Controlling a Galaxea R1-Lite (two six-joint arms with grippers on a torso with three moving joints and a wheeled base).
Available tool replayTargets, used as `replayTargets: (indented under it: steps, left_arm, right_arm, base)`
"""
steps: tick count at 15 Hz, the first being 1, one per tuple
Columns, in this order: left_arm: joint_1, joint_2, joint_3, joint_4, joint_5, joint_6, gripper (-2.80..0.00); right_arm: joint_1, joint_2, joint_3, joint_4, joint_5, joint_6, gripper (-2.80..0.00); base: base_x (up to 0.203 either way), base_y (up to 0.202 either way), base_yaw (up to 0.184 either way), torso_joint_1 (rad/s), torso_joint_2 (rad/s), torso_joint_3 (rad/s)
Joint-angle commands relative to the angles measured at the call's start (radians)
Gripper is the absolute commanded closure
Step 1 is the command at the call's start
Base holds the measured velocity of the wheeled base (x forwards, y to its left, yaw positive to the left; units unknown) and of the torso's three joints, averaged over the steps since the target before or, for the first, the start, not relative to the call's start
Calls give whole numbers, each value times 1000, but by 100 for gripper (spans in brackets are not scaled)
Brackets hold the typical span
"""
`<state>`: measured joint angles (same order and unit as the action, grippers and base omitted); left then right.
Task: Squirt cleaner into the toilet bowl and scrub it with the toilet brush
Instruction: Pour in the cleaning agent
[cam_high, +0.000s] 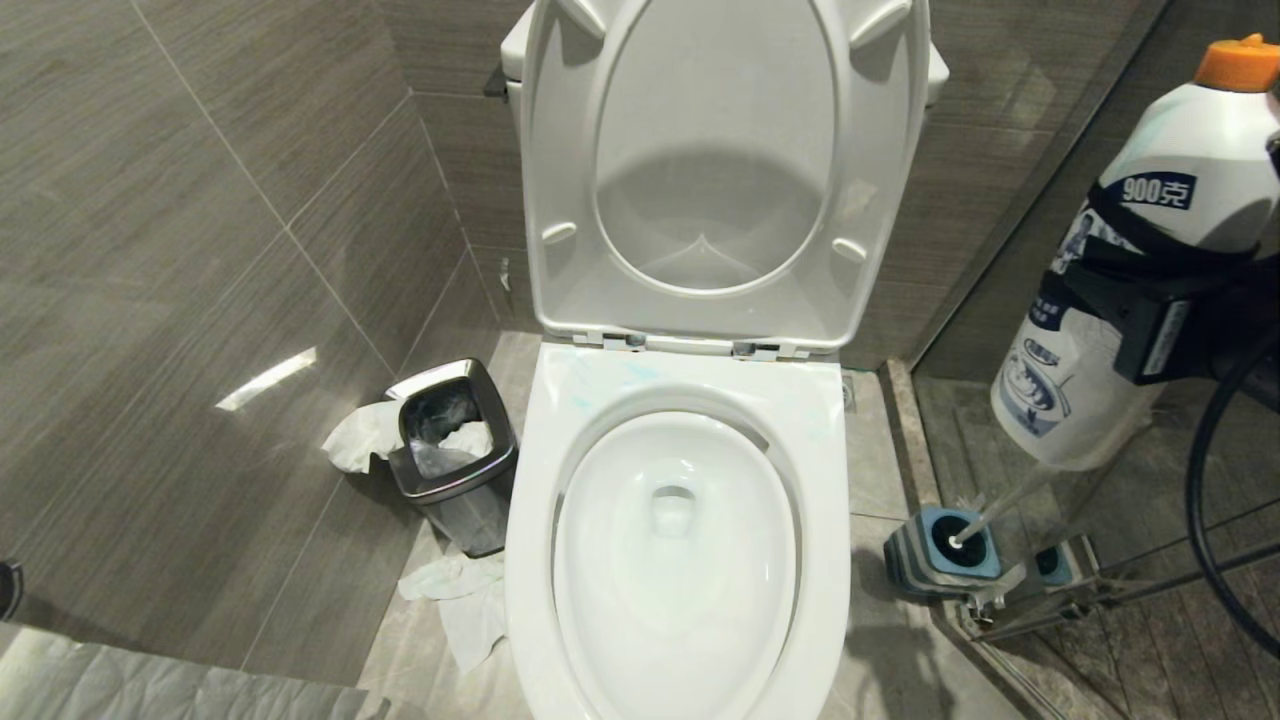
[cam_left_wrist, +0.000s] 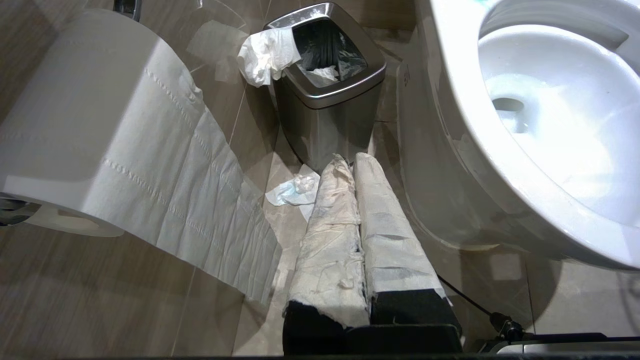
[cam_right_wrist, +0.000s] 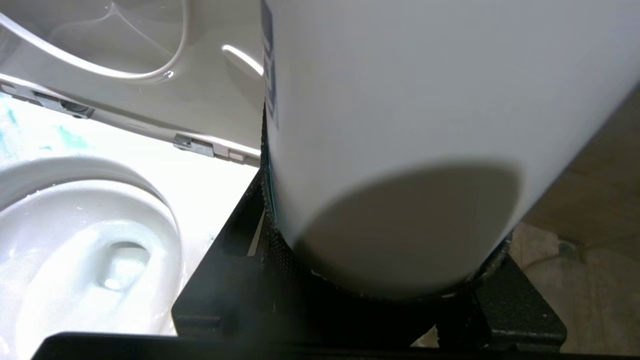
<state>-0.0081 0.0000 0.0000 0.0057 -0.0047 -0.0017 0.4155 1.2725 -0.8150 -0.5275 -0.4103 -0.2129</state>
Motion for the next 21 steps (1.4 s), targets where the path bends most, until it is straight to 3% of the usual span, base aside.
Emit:
replayTargets:
  steps: [1,8,11,21]
  left_arm:
    - [1,2,0,0,0,0,0]
    - [0,2,0,0,0,0,0]
    - [1,2,0,0,0,0,0]
    - [2,2,0,0,0,2,0]
  right_arm:
    - [29,118,-19,-58,-29,-40,0]
    - [133,197,-17,-106,-61,-192,0]
    - [171,214,-13,-108,-88,-195,0]
    - [174,234,-21,-108,-91,-208,0]
  base:
    - [0,0,0,0,0,0]
    - [0,0,0,0,0,0]
    - [0,0,0,0,0,0]
    - [0,0,0,0,0,0]
